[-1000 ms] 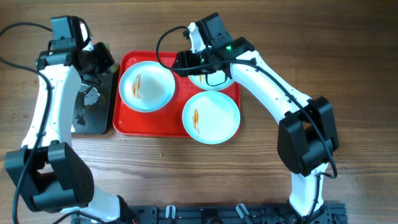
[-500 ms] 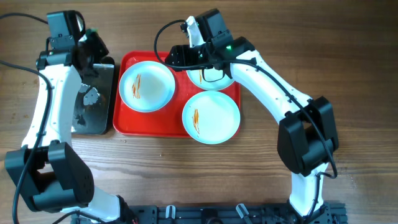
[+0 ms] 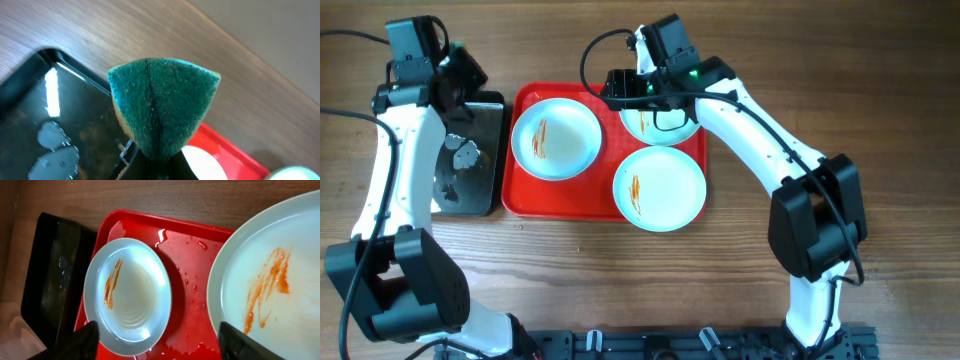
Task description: Clean dirty plates on tray and stack at the side
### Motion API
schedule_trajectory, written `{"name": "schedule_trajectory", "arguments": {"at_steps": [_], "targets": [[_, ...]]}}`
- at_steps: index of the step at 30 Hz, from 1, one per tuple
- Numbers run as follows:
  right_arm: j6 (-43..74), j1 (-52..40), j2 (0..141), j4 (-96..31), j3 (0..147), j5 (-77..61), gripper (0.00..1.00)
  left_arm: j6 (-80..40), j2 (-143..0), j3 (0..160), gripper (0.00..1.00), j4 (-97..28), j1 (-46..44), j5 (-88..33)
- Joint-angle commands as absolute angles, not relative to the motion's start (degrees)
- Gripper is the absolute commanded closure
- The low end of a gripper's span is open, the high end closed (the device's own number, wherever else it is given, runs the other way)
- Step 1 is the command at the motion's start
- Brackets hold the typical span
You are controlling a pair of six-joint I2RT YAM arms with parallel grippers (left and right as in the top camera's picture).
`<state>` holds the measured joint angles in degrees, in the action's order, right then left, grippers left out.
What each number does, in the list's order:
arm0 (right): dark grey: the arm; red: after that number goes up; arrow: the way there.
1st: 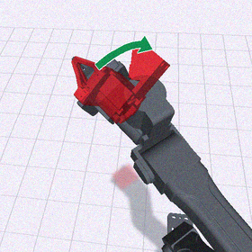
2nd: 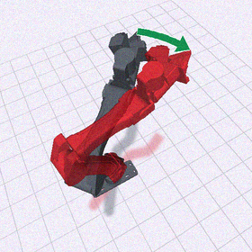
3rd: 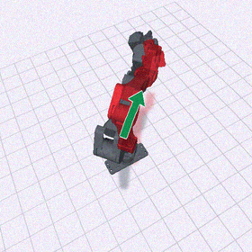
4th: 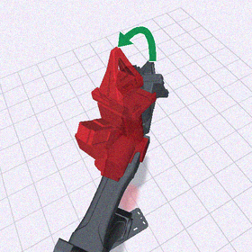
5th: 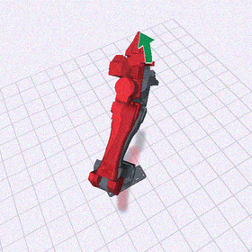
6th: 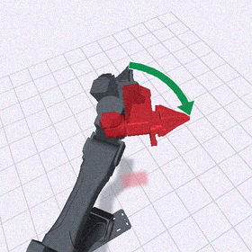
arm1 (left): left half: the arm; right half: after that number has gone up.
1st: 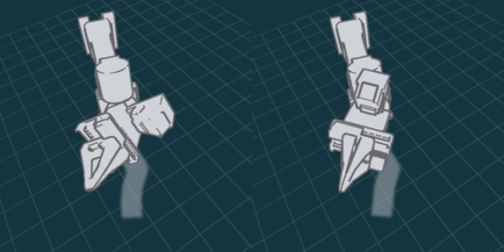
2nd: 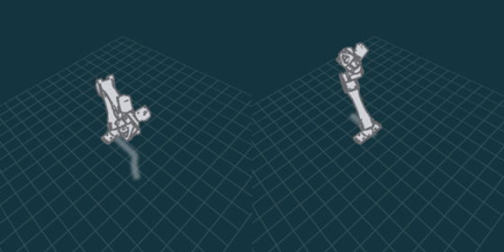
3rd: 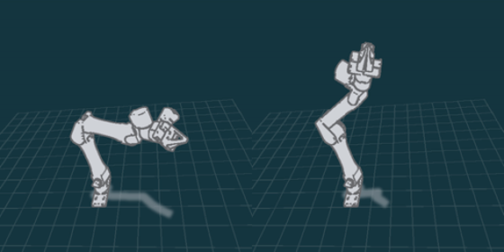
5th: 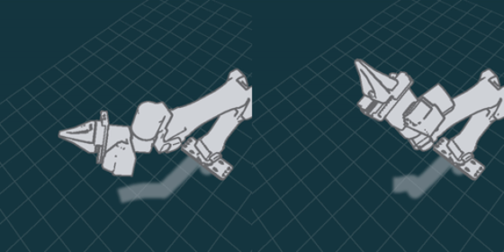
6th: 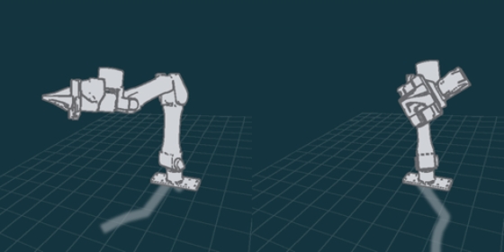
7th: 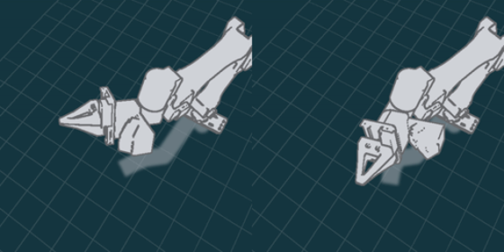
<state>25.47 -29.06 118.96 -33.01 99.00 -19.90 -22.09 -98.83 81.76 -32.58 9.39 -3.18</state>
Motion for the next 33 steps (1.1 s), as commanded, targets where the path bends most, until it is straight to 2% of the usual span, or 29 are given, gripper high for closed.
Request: {"name": "schedule_trajectory", "arguments": {"at_steps": [1,5,10,15,20,24,26,29,33], "targets": [[24.6,-30.9,120.2,-32.9,100.2,-20.3,0.27,-18.3,-98.3,82.5,0.96,-36.6,9.1,-9.4],[25.5,-33.3,121.6,-33.9,100.2,-18.2,0.31,-13.4,-98.4,82.5,0.96,-39.3,8.2,-10.6],[33.5,-36.4,128.3,-35.2,100.1,-17.7,0.50,-10.6,-98.4,82.5,0.96,-39.3,6.9,-9.3],[34.7,-36.8,131.8,-33.7,100.1,-16.1,0.54,-10.6,-98.4,82.5,0.96,-39.8,6.9,-8.5],[39.2,-37.3,133.7,-30.7,100.0,-10.3,0.64,-10.6,-98.4,82.5,0.96,-40.6,6.5,-8.2],[39.2,-37.9,136.2,-28.6,100.0,-10.3,0.77,-10.6,-100.1,82.5,0.96,-39.9,6.3,-7.9],[39.1,-37.9,136.3,-28.8,100.0,-10.3,0.88,-10.7,-101.3,82.4,0.96,-40.2,5.8,-7.9],[39.1,-37.9,136.3,-29.6,100.0,-11.7,0.96,-9.5,-103.4,82.3,0.96,-40.9,3.6,-7.9],[39.0,-36.4,136.3,-30.8,100.0,-15.9,0.96,-6.4,-107.1,81.1,0.96,-41.6,-0.3,-7.4]]}}
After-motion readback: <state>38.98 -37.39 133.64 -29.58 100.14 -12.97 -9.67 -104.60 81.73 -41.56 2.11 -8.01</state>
